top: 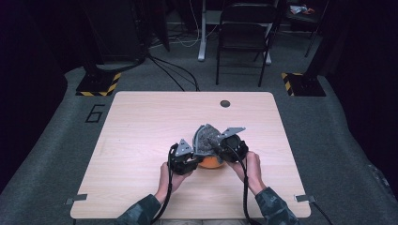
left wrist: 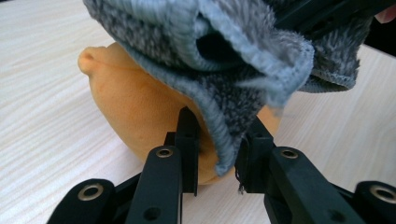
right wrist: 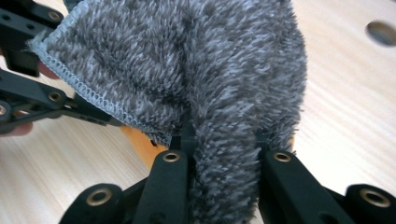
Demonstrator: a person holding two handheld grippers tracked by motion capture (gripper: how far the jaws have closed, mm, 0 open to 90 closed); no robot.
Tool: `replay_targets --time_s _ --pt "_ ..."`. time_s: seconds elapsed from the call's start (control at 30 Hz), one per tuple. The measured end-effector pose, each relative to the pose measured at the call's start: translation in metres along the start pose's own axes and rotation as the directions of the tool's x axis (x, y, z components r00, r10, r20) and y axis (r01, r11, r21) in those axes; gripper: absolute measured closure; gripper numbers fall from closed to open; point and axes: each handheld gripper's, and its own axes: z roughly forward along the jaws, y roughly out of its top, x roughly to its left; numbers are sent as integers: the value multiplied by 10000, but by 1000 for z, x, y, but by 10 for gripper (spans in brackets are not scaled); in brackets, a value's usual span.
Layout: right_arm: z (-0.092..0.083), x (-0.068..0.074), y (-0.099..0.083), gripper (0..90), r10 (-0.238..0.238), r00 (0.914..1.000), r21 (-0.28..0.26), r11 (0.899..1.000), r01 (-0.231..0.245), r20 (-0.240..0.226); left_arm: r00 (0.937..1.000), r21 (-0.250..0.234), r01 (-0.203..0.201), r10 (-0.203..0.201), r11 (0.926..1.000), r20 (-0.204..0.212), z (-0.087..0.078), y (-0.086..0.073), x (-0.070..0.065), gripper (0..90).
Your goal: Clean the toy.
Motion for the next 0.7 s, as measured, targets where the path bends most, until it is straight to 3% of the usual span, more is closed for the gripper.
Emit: replay_targets --time_s 0.2,0.43,0.6,0.7 --pt "4 -12 -7 773 126 9998 152 9998 -129 150 9999 26 -146 146 9999 45 1 -1 3 728" --pt "10 -35 -22 773 732 9968 686 9948 -752 306 9996 47 -245 244 9997 113 2 -3 5 720" --pt "19 -51 -33 773 1153 9915 1179 9855 -1217 598 9996 22 -226 225 9997 155 2 -3 6 717" --pt "26 -60 -41 773 1556 9858 1501 9751 -1635 630 9996 33 -223 222 9997 182 2 -3 7 718"
